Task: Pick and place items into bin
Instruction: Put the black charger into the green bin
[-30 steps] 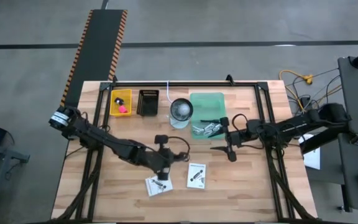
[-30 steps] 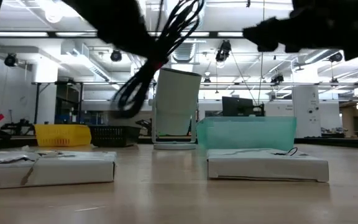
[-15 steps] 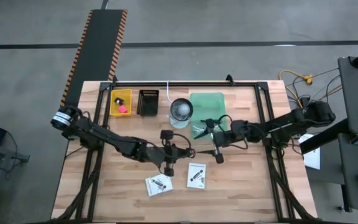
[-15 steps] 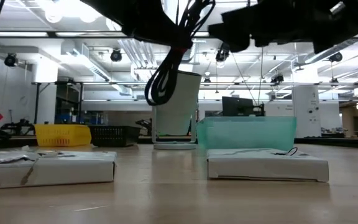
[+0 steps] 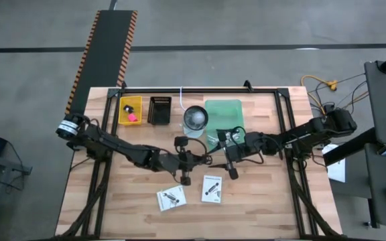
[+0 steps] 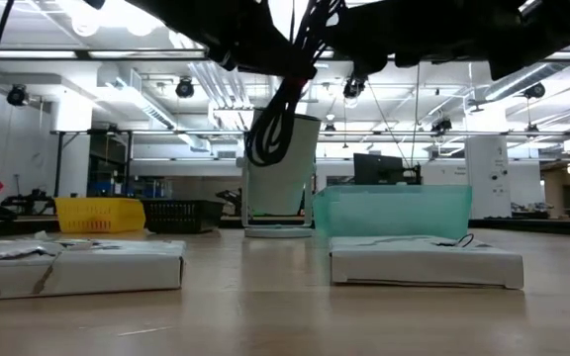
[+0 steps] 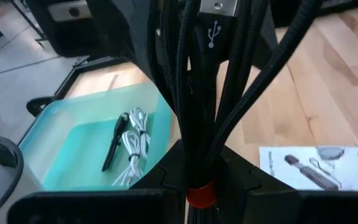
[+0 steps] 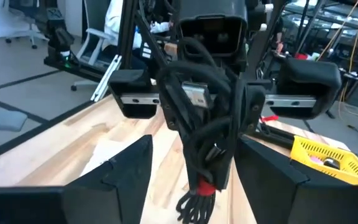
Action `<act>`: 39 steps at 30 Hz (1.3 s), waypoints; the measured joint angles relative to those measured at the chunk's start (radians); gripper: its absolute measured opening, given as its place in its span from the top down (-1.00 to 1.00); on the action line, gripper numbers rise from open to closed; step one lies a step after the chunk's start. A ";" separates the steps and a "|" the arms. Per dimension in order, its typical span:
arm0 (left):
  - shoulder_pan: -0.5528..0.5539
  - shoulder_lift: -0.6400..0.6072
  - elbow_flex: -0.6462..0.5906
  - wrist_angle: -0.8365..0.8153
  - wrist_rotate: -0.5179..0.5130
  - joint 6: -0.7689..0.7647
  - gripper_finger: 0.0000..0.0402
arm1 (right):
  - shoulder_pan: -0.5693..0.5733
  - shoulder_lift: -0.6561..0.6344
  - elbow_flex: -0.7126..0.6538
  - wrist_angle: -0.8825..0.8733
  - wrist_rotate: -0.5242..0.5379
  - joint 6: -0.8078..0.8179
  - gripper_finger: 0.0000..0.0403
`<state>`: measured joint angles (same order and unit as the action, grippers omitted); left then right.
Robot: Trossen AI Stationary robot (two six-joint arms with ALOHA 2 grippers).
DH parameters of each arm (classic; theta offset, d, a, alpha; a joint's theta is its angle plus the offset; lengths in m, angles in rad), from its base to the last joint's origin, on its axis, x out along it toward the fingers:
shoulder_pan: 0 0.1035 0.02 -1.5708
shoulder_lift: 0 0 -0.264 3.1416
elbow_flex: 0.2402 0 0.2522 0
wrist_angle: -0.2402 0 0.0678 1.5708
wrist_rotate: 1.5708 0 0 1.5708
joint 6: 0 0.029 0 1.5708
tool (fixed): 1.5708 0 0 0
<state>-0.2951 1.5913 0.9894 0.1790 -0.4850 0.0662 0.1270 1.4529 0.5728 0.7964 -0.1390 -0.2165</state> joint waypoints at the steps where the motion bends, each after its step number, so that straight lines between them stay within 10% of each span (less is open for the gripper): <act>1: 0.004 0.000 0.000 0.010 0.005 0.001 0.83 | 0.000 0.001 0.000 0.005 0.000 0.004 -0.02; 21: 0.047 0.015 -0.001 0.084 0.076 0.048 0.83 | 0.004 0.011 0.018 0.064 0.006 0.004 0.61; 32: 0.046 0.014 -0.001 0.093 0.074 0.046 -0.02 | 0.004 0.011 0.022 0.046 0.007 0.001 0.92; 39: 0.031 -0.025 -0.002 -0.019 0.074 0.013 -0.34 | 0.004 -0.016 0.013 -0.013 0.196 -0.008 0.93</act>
<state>-0.2637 1.5663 0.9878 0.1595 -0.4112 0.0787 0.1310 1.4368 0.5854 0.7833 0.0569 -0.2245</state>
